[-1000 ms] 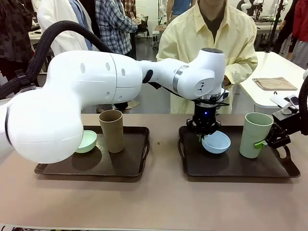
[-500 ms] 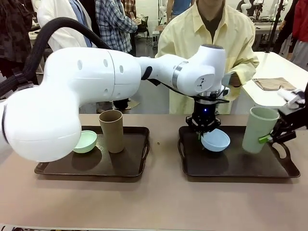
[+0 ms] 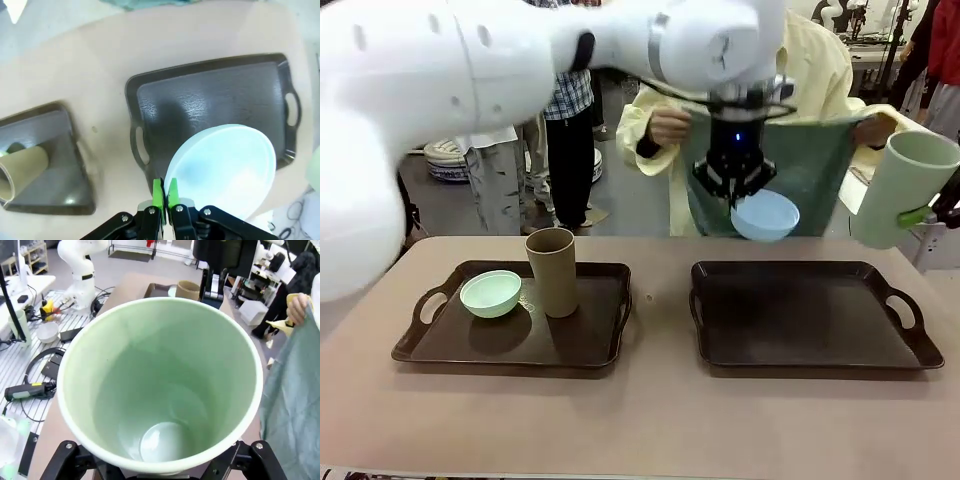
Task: Set up a tray with a mat and arrange the tableware.
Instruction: Pick up the Picnic Bowl and Reusable plastic cup from the Handle tray in front of the human's position and hold them in the air, then place the Picnic Bowl and Reusable plastic cup back onto the Handle tray in front of the human's position.
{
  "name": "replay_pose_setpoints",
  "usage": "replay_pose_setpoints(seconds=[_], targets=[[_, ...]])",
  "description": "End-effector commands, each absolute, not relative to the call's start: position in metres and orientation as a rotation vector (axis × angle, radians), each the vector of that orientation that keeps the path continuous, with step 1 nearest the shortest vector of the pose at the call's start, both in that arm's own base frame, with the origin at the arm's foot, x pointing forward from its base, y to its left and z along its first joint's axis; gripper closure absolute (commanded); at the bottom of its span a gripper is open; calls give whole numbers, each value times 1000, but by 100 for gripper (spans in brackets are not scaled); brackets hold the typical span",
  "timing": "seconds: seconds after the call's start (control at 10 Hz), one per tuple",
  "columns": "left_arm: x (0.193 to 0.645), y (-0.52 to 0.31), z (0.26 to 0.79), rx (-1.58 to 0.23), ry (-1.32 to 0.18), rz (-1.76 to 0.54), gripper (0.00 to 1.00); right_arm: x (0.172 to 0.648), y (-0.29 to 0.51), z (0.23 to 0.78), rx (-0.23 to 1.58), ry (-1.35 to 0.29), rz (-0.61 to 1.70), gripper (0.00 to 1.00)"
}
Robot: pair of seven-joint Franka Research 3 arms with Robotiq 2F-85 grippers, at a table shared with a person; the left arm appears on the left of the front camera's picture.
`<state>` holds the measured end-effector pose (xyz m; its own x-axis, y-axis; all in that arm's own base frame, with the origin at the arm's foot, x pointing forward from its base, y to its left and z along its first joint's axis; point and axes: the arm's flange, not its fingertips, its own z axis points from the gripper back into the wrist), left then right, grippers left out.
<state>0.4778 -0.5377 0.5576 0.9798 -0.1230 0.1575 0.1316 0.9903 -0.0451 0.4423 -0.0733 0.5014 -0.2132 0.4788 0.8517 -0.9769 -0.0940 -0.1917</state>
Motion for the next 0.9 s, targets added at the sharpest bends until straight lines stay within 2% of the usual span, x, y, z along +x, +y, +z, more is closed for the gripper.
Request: replay_pose_setpoints(seconds=[0.0, 0.2, 0.3, 0.8], targets=[[455, -530, 570, -27, -197, -82, 100, 434, -63, 517, 746, -903, 1588, 76], [452, -522, 572, -56, -139, -86, 100, 436, -68, 517, 734, -943, 1594, 76], [459, -532, 589, -63, -176, -109, 100, 436, -68, 517, 734, -943, 1594, 76], [459, -532, 589, -63, -176, -109, 100, 436, -68, 517, 734, -943, 1594, 76]])
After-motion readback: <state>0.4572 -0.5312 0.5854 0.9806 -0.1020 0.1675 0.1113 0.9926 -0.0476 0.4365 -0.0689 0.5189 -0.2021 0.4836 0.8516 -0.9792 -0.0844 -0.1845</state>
